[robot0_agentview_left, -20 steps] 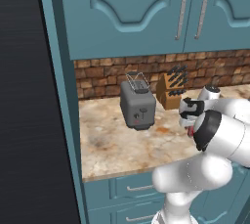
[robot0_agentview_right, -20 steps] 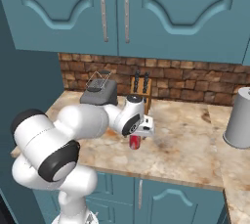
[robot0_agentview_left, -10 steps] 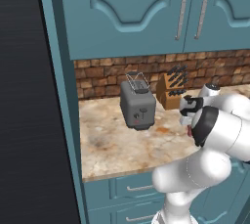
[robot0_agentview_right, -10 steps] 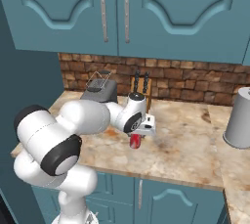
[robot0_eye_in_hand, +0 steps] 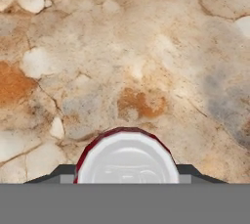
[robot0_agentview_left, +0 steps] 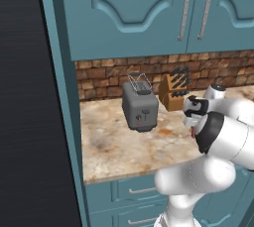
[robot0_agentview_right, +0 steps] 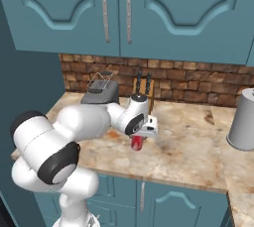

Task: Four empty soda cans are scattered around the kitchen. Gather all the cans and cluster them next to the stove for recycling.

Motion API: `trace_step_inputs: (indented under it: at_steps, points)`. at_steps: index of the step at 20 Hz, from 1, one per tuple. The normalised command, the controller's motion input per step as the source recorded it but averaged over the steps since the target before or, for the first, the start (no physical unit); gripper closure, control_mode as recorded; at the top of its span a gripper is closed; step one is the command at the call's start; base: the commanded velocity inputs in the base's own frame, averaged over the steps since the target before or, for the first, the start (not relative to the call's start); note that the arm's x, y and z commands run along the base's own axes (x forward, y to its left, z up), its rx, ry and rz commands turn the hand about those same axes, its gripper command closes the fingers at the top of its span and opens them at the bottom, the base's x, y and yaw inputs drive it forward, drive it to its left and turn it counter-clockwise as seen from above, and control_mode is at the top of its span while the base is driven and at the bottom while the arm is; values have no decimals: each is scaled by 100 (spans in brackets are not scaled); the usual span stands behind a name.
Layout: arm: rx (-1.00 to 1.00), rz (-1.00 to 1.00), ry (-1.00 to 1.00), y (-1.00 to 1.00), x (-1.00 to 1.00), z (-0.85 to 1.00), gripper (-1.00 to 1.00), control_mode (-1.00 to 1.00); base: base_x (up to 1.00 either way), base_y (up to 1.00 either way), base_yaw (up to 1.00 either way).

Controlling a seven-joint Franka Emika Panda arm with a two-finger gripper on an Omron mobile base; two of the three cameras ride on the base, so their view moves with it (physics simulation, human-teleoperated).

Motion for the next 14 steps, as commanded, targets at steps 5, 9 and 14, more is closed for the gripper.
trace_step_inputs:
  at_steps: [5, 9, 14]
  points:
    - [-1, 0, -4, 20, -36, 6, 100, -100, 0, 0, 0]
    - [0, 0, -1, 16, -14, 15, 100, -100, 0, 0, 0]
    - [0, 0, 0, 10, 0, 30, 100, -100, 0, 0, 0]
